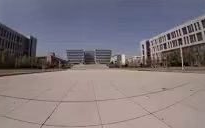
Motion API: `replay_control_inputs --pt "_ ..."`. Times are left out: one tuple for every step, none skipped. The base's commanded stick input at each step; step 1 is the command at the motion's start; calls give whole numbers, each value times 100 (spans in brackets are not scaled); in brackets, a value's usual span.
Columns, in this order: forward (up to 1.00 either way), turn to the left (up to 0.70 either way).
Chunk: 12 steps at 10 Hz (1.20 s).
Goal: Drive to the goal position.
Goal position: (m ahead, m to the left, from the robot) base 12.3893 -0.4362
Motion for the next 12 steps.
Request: replay_control_inputs --pt "4 0" --pt "4 0" --pt "4 0" --pt "4 0" --pt "4 0" --pt "4 0" --pt "4 0" --pt "4 0" --pt "4 0" --pt "4 0" --pt "4 0" --pt "4 0"
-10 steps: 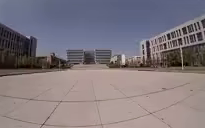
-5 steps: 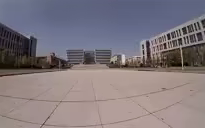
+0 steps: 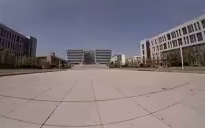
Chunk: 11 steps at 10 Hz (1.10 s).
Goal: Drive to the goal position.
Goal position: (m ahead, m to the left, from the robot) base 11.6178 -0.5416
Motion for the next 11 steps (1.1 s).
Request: replay_control_inputs --pt "4 0" --pt "4 0" --pt "4 0" --pt "4 0" --pt "4 0" --pt "4 0" --pt "4 0" --pt "4 0" --pt "4 0" --pt "4 0" --pt "4 0"
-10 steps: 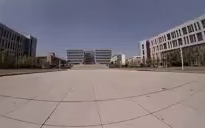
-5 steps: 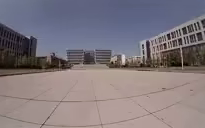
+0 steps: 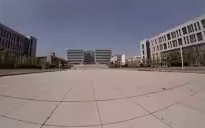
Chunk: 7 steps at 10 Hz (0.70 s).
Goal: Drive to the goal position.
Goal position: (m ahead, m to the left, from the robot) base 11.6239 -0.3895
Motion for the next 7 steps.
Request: replay_control_inputs --pt "4 0" --pt "4 0" --pt "4 0" --pt "4 0" --pt "4 0" --pt "4 0" --pt "4 0"
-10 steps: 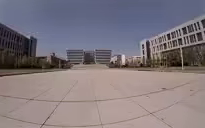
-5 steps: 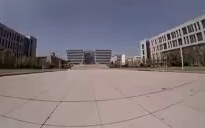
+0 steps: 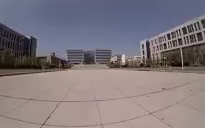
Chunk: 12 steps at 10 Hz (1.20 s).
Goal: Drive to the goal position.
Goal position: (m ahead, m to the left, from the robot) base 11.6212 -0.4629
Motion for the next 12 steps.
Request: replay_control_inputs --pt "4 0" --pt "4 0" --pt "4 0" --pt "4 0" --pt "4 0" --pt "4 0" --pt "4 0" --pt "4 0" --pt "4 0" --pt "4 0" --pt "4 0" --pt "4 0"
